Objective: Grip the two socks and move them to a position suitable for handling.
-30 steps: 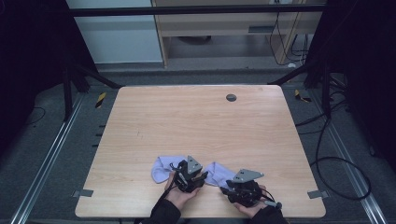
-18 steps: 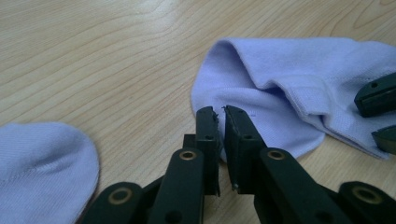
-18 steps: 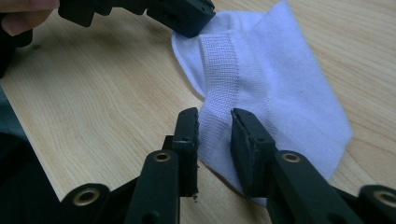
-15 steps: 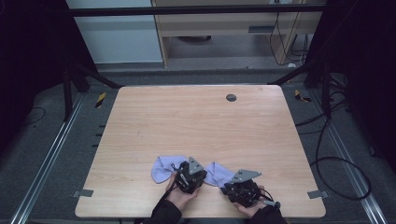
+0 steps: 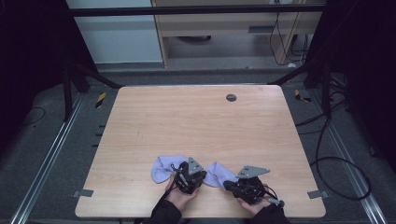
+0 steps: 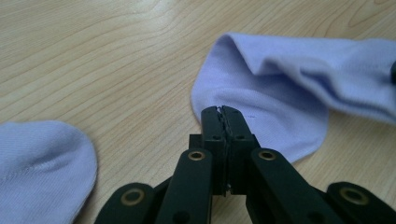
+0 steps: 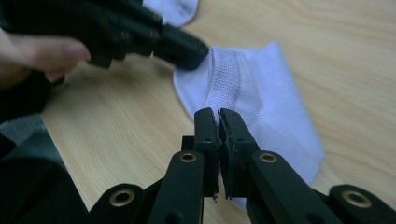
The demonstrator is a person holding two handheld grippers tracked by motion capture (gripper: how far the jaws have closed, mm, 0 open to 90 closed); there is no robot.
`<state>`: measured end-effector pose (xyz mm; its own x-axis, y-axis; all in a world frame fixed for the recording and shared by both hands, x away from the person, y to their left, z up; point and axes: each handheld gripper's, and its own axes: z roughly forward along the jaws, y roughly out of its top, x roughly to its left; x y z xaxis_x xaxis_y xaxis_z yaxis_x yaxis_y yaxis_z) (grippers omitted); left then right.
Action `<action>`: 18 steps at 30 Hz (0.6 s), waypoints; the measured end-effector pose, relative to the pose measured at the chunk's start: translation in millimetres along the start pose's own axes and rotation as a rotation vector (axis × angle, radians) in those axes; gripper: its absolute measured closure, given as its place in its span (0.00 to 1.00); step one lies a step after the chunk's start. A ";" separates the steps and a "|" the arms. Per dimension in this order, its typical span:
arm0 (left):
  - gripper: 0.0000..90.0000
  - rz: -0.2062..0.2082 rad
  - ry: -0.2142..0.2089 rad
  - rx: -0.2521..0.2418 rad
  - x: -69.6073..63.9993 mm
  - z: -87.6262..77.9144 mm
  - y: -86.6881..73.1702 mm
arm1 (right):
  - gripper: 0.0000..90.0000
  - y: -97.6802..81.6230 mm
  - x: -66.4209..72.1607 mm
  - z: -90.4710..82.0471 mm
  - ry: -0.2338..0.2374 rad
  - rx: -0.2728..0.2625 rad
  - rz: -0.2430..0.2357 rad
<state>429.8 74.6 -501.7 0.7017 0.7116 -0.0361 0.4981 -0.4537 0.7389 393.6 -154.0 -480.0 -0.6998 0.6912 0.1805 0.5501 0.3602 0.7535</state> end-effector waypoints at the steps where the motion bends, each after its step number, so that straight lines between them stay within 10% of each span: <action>1: 0.99 0.001 -0.002 0.000 0.4 -0.4 -0.3 | 0.96 1.1 -1.7 -2.5 -0.003 -0.018 0.007; 18: 0.99 0.007 -0.003 0.006 1.8 -1.6 -0.3 | 0.96 8.4 -43.3 -16.5 -0.173 -0.139 0.111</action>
<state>430.1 76.9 -501.0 0.7067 0.7067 -0.0326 0.4961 -0.4623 0.7350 420.9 -191.2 -471.0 -0.5435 0.8231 0.1647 0.5429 0.1951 0.8168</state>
